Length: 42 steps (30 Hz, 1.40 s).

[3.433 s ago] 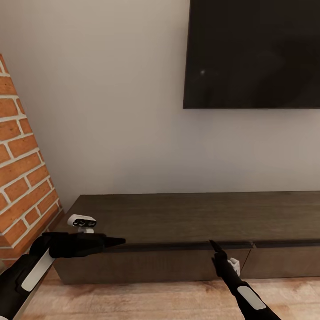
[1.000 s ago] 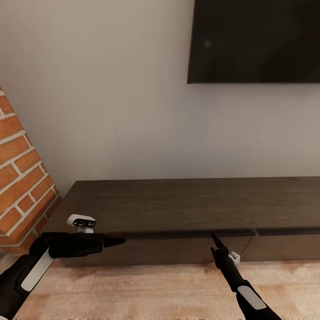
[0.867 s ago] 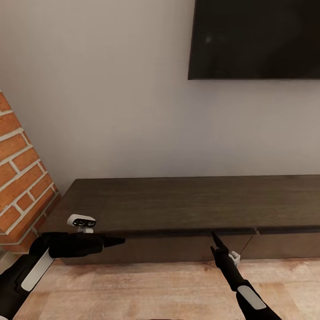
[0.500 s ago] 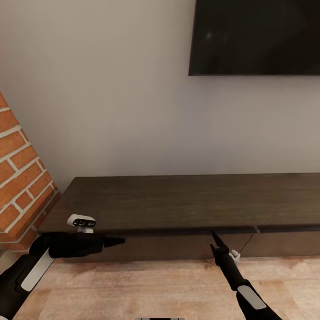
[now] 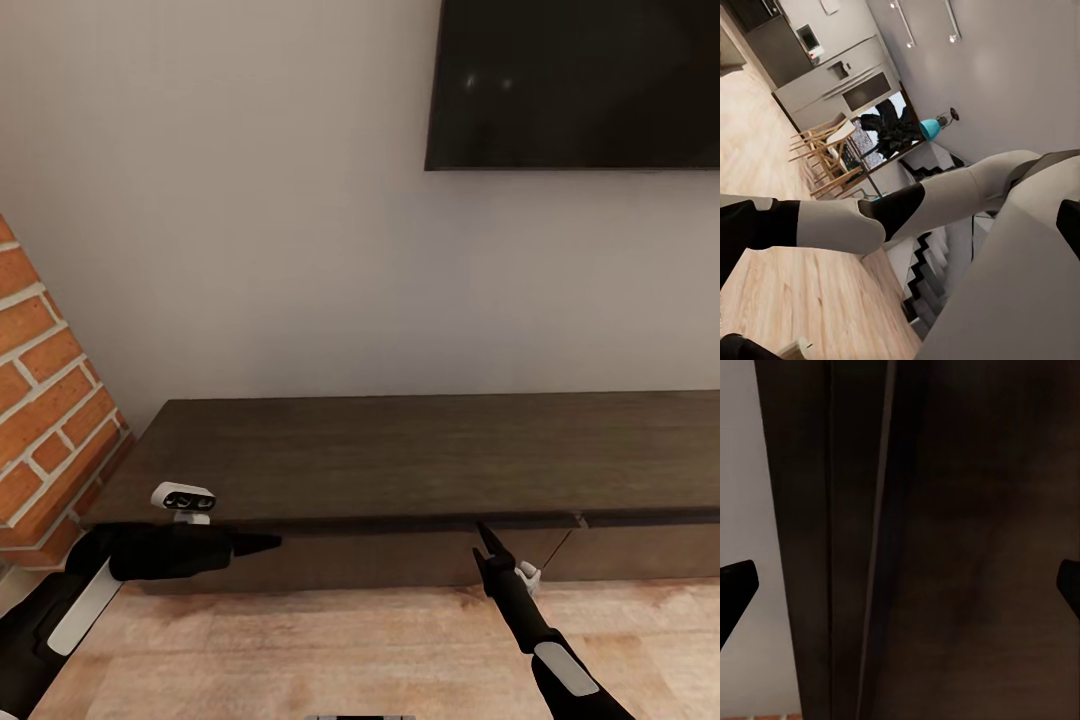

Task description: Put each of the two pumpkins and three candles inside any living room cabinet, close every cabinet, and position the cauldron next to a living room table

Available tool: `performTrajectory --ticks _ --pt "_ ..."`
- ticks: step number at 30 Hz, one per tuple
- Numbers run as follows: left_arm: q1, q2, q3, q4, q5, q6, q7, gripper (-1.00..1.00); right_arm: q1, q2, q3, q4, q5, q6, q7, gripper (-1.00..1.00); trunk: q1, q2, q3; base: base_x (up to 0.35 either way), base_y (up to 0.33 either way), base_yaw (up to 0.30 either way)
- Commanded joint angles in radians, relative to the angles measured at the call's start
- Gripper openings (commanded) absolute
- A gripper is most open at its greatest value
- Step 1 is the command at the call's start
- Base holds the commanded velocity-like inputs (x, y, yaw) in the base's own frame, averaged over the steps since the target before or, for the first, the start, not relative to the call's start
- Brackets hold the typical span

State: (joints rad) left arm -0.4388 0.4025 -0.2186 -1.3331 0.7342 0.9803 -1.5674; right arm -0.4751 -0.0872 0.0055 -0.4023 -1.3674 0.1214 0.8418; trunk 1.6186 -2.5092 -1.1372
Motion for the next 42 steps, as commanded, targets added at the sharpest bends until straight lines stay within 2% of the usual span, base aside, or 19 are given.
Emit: performTrajectory --ticks 1,20,38,39,42 --pt "-0.001 0.001 -0.002 0.0 0.002 0.011 -0.003 1.0 0.0 0.0 0.001 0.0 -0.01 0.01 0.003 1.0 0.0 0.0 -0.001 0.028 0.0 0.0" --pt "-0.001 0.001 -0.002 0.0 0.001 0.011 -0.003 1.0 0.0 0.001 0.001 0.002 -0.01 0.009 0.003 1.0 0.0 0.0 -0.001 0.062 0.0 0.0" --pt "-0.001 0.001 0.012 0.0 0.001 0.011 -0.003 1.0 0.0 0.001 0.001 0.002 -0.01 0.007 0.002 1.0 0.0 0.0 -0.001 -0.062 0.0 0.0" --pt "-0.001 0.001 0.013 0.0 0.001 0.011 -0.003 1.0 0.0 0.001 0.001 0.002 -0.01 0.007 0.002 -1.0 0.0 0.0 -0.001 -0.013 0.0 0.0" --pt "-0.001 0.001 0.013 0.0 0.001 0.011 -0.003 1.0 0.0 0.001 0.001 0.002 -0.01 0.008 -0.001 -1.0 0.0 0.0 -0.001 -0.005 0.0 0.0"
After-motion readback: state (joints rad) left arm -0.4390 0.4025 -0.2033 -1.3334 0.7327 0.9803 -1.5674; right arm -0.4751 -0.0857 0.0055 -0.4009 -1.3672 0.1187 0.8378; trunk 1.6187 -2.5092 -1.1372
